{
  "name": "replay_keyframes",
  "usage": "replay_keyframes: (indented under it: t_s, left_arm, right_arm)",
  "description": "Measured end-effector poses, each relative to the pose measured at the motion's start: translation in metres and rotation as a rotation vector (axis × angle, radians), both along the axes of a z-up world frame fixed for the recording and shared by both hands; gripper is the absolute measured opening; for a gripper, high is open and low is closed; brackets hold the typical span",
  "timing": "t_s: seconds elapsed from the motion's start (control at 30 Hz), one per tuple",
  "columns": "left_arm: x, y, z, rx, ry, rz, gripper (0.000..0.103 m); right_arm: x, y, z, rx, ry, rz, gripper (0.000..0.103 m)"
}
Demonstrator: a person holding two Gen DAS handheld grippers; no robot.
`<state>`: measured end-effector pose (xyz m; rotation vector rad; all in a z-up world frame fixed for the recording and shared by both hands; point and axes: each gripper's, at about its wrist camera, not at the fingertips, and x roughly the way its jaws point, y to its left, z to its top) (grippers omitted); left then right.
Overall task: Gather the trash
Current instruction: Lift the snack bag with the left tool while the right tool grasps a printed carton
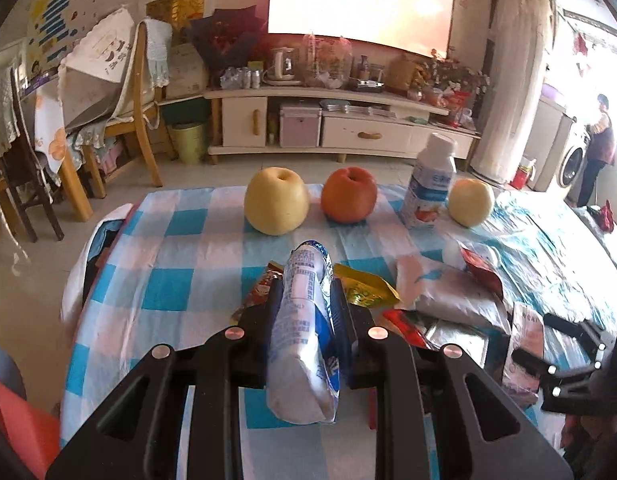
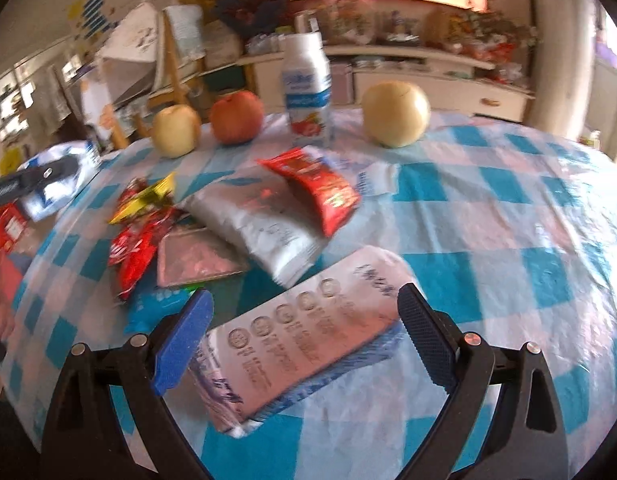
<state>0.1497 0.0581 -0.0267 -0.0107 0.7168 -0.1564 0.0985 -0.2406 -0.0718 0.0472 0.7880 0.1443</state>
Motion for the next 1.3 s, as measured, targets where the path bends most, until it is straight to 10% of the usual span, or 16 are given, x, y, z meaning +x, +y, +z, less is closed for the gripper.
replay_keyframes:
  t_s: [0.3, 0.6, 0.87, 1.3]
  left_arm:
    - [0.0, 0.012, 0.001, -0.041, -0.008, 0.005, 0.025]
    - [-0.001, 0.014, 0.003, -0.054, -0.01, 0.0, 0.025]
    - [-0.003, 0.017, 0.004, -0.064, -0.014, -0.005, 0.025]
    - [-0.006, 0.017, 0.007, -0.065, -0.028, -0.011, 0.025]
  right_arm:
    - [-0.013, 0.002, -0.024, 0.151, 0.086, -0.128, 0.094]
    - [0.005, 0.027, -0.029, 0.089, 0.11, -0.141, 0.099]
    - [0.005, 0.024, -0.023, -0.037, 0.095, -0.024, 0.059]
    - [-0.018, 0.002, 0.003, 0.028, 0.053, 0.028, 0.057]
